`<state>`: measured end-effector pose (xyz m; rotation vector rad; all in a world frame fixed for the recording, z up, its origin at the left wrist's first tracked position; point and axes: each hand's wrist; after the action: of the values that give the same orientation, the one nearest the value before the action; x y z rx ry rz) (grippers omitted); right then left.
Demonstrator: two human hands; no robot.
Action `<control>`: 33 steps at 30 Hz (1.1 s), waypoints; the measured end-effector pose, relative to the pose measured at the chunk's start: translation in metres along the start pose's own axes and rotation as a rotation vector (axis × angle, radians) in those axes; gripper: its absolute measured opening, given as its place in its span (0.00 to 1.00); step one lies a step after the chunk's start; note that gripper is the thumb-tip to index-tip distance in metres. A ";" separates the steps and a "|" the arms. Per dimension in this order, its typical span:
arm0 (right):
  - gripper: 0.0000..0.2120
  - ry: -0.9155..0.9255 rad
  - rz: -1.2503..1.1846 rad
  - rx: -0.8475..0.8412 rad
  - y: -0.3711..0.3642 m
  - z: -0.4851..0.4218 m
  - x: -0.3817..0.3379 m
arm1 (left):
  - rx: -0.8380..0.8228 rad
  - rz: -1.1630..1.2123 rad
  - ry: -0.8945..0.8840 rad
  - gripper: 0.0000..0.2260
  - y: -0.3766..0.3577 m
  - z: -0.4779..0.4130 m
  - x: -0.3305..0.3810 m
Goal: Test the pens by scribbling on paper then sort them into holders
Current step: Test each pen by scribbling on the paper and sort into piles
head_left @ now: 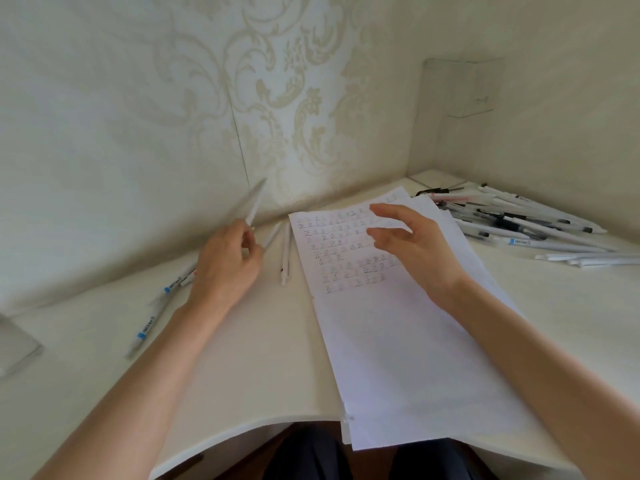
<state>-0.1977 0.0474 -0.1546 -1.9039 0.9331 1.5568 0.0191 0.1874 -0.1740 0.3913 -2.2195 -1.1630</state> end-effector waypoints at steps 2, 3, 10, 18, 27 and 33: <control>0.14 0.016 0.076 0.018 0.001 -0.001 0.001 | -0.002 -0.147 0.013 0.01 0.001 0.001 0.002; 0.13 0.021 0.115 0.027 0.002 -0.001 0.002 | 0.011 -0.220 0.016 0.02 0.002 0.003 0.004; 0.14 0.152 0.663 0.250 0.042 -0.018 -0.001 | -0.045 -0.168 -0.313 0.21 -0.007 0.022 0.050; 0.07 -0.228 1.023 0.401 0.105 -0.025 0.016 | -0.305 -0.012 -0.511 0.34 -0.034 0.041 0.086; 0.09 -0.201 1.117 0.407 0.107 -0.021 0.013 | -0.313 0.007 -0.496 0.33 -0.035 0.042 0.084; 0.06 -0.248 1.075 0.347 0.107 -0.019 0.011 | -0.302 0.015 -0.489 0.32 -0.035 0.042 0.084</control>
<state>-0.2671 -0.0374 -0.1573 -0.9095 2.1209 1.9000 -0.0737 0.1522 -0.1899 -0.0445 -2.3784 -1.6972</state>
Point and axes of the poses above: each hand's wrist, its own z-axis away from the middle knuckle, its own y-axis out of the back of the hand, x = y × z, and after that the axes turned 11 degrees about -z, right-handed
